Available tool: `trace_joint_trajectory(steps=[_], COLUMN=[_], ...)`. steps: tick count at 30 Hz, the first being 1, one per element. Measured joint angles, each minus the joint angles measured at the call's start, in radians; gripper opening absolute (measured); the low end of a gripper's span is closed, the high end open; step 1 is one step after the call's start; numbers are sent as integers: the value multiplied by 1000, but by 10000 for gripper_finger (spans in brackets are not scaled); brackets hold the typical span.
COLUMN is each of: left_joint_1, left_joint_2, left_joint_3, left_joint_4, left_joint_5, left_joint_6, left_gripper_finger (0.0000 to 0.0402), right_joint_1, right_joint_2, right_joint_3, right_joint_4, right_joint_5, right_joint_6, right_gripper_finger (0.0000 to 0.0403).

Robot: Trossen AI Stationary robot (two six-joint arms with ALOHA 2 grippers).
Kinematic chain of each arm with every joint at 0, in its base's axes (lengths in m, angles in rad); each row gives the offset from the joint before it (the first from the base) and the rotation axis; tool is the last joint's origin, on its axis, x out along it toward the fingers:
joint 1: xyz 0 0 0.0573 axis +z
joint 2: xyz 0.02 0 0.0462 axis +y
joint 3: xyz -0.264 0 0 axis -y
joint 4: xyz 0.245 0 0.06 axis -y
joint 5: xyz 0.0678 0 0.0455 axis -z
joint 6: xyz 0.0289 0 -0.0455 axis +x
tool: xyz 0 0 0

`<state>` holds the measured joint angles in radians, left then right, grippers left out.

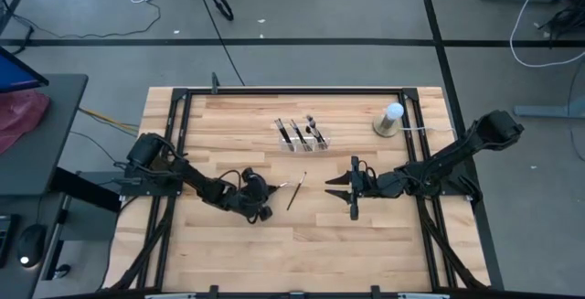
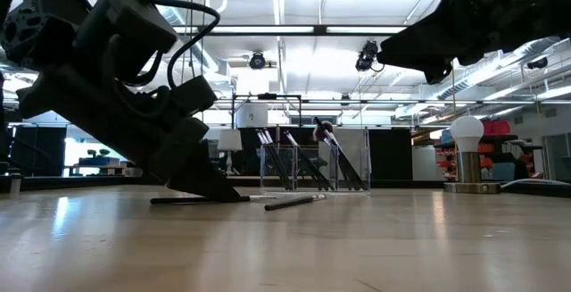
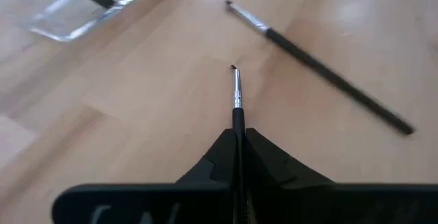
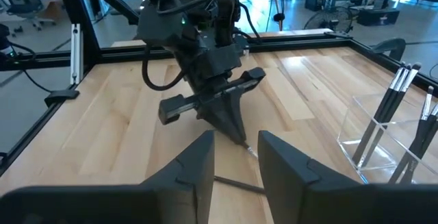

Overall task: Put items in baskets/containers
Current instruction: Put the black liner brush into the transparent organizer

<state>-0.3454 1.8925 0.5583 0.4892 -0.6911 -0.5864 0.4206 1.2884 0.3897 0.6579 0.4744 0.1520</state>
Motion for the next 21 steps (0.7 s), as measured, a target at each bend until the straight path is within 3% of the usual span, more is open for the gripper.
trace_joint_trajectory(steps=[8, 15, 21], left_joint_1=[-1, -4, -13], left_joint_2=[-95, -114, -115], left_joint_3=[35, 139, 244], left_joint_4=[-50, -13, 57], left_joint_5=[-104, -121, -117], left_joint_6=[129, 240, 407], left_gripper_finger=[21, 21, 23], right_joint_1=[-16, -81, -106], right_joint_2=[14, 167, 398], right_joint_3=[0, -1, 0], right_joint_4=[-36, -31, 330], right_joint_5=[0, 0, -11], right_joint_6=[13, 147, 57], right_gripper_finger=[113, 132, 192])
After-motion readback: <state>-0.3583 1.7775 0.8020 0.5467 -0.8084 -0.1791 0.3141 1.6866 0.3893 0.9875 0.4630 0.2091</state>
